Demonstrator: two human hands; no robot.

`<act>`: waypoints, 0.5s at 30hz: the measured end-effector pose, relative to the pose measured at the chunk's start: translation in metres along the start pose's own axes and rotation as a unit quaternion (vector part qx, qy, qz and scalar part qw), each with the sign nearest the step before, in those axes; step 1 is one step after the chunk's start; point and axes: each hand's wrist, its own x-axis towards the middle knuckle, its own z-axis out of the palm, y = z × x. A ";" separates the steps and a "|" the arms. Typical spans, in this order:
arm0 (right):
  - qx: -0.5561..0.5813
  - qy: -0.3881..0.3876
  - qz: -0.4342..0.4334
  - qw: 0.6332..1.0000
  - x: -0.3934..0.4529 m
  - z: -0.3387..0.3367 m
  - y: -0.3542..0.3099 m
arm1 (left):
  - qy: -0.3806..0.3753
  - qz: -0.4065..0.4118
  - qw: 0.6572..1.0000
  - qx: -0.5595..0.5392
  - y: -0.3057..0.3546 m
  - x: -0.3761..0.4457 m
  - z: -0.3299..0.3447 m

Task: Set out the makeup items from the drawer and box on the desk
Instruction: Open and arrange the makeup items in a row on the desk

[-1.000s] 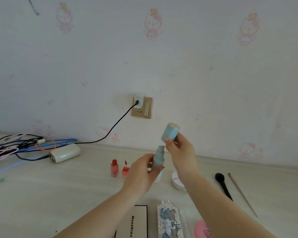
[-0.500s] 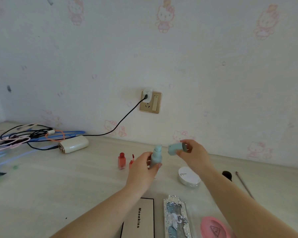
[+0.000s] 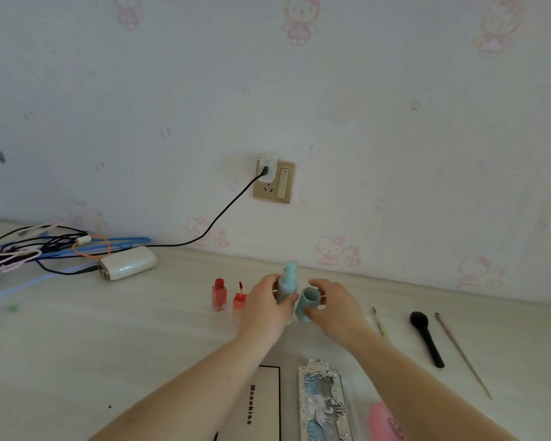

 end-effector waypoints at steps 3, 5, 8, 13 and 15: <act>-0.011 -0.005 -0.004 1.000 0.004 0.004 0.001 | 0.006 -0.001 1.000 0.003 -0.001 0.005 0.002; -0.021 -0.008 -0.002 1.000 0.005 0.006 0.001 | 0.015 -0.004 1.000 0.009 -0.001 0.009 0.004; -0.032 -0.009 0.000 0.999 0.009 0.008 0.003 | 0.028 -0.008 0.999 0.023 -0.001 0.016 0.007; -0.030 -0.002 0.006 1.000 0.016 0.011 0.005 | 0.040 -0.009 0.999 0.035 -0.003 0.020 0.009; -0.027 -0.001 0.007 1.000 0.017 0.012 0.005 | 0.043 -0.010 0.999 0.031 -0.002 0.020 0.011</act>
